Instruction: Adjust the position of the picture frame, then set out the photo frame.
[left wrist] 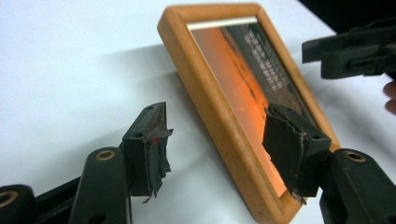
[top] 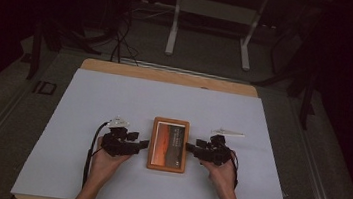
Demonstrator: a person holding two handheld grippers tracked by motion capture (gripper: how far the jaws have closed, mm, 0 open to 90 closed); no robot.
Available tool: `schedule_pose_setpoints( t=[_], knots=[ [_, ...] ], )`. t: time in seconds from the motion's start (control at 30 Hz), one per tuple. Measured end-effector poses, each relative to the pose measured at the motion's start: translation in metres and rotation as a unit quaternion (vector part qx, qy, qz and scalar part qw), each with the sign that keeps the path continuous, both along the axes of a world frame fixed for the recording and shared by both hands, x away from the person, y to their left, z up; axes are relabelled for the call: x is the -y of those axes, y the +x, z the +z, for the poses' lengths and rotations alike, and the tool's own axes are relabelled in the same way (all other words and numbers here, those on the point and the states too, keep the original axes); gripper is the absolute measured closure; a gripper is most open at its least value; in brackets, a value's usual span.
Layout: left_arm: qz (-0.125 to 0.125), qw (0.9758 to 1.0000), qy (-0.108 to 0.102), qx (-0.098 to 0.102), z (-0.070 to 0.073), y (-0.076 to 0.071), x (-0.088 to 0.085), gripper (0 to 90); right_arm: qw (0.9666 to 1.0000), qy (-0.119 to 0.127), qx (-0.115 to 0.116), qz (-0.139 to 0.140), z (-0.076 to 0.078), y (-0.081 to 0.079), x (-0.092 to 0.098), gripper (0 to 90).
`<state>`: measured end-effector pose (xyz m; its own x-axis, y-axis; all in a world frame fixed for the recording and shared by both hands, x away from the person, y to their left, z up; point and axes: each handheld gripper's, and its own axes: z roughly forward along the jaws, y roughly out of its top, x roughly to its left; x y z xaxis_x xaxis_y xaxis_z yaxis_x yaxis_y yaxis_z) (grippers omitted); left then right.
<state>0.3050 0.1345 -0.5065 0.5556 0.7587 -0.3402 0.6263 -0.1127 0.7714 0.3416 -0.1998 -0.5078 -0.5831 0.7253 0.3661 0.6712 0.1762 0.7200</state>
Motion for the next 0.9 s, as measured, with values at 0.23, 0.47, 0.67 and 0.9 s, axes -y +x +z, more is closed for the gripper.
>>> schedule_pose_setpoints(
  t=[0.23, 0.47, 0.67, 0.9],
  knots=[
    [0.008, 0.9997, 0.005, 0.022, 0.015, -0.011, -0.008, 40.8, 0.9999, -0.008, 0.011, -0.003, 0.004, -0.001, 0.001, 40.2],
    [0.001, 0.9996, 0.006, 0.026, 0.021, -0.016, -0.010, 40.8, 0.9995, -0.023, 0.020, 0.002, 0.006, -0.002, -0.003, 40.1],
    [-0.004, 0.9996, 0.010, 0.024, 0.020, -0.016, -0.007, 40.9, 0.9994, -0.025, 0.022, 0.004, 0.007, -0.001, -0.003, 41.0],
    [-0.016, 0.9997, 0.005, 0.019, 0.018, -0.015, -0.006, 41.5, 0.9992, -0.026, 0.029, 0.012, 0.013, -0.004, -0.007, 43.3]
  ],
)
